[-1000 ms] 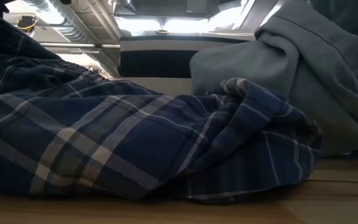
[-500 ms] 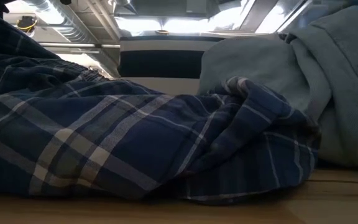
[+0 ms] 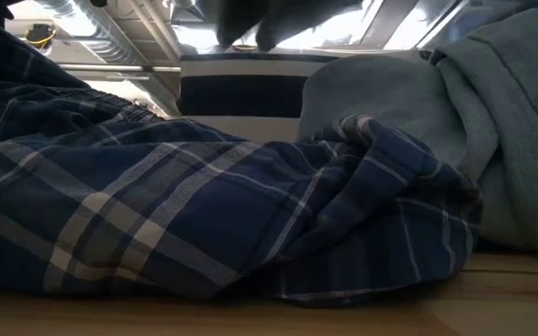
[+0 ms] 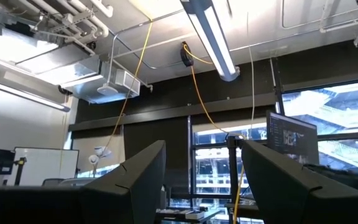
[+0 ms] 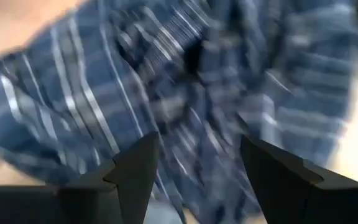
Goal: Sort clothes
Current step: Put the blue long sleeve shirt into the blue laundry bin
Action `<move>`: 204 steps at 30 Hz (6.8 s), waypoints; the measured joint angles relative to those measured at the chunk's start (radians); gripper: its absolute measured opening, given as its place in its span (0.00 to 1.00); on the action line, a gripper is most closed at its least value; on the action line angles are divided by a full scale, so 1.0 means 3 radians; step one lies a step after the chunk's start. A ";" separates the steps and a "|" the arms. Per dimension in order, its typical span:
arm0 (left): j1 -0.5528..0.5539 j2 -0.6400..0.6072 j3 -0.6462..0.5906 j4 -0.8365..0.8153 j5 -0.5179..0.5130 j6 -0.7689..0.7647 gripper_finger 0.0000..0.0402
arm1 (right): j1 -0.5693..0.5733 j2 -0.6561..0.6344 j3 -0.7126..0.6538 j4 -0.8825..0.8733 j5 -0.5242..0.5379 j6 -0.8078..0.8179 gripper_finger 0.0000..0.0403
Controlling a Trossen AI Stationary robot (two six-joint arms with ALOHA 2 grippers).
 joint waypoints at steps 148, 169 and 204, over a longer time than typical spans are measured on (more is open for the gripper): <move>0.0000 -0.0166 0.0000 -0.0683 -0.0003 -0.0207 0.52 | 0.0057 0.0555 -0.0292 0.1269 0.0020 0.0870 0.05; 0.0001 -0.0166 0.0000 -0.0697 -0.0003 -0.0198 0.52 | 0.0063 -0.0819 -0.0093 0.0809 0.1288 0.0369 0.06; 0.0001 -0.0166 0.0000 -0.0693 -0.0003 -0.0146 0.52 | -0.1693 -0.1729 -0.0088 0.1510 0.2250 -0.0480 0.05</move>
